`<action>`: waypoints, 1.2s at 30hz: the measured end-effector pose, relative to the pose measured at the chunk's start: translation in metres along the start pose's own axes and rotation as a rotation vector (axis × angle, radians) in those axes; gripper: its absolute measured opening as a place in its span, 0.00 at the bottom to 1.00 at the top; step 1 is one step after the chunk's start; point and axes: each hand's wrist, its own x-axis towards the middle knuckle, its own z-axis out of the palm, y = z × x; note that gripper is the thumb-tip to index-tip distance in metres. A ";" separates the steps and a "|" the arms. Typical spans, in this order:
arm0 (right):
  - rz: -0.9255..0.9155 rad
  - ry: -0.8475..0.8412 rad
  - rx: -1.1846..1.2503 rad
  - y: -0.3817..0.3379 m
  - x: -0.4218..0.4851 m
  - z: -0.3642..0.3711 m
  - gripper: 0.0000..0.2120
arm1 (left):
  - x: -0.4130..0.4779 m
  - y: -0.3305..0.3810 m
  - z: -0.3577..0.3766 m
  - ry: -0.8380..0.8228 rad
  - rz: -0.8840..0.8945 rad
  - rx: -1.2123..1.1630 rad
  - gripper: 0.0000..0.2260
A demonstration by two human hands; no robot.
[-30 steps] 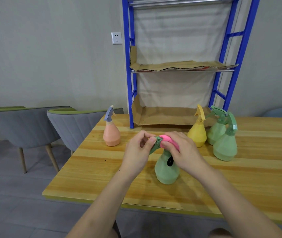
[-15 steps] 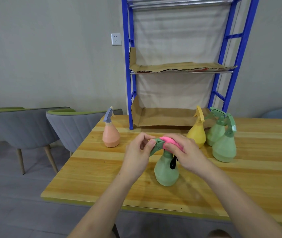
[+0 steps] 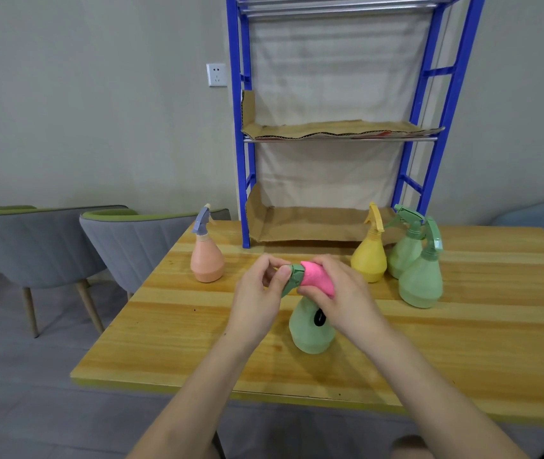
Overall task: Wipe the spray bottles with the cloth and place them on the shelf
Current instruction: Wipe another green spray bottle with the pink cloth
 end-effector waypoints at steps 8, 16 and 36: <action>-0.058 -0.283 0.078 0.016 0.011 -0.030 0.19 | 0.002 0.005 -0.001 -0.017 -0.028 0.006 0.06; 0.064 0.054 -0.047 -0.007 -0.001 0.005 0.19 | 0.001 0.004 -0.001 -0.004 -0.024 0.031 0.06; 0.107 -0.074 0.128 0.005 0.006 -0.011 0.21 | 0.008 0.003 -0.003 -0.043 -0.026 0.024 0.05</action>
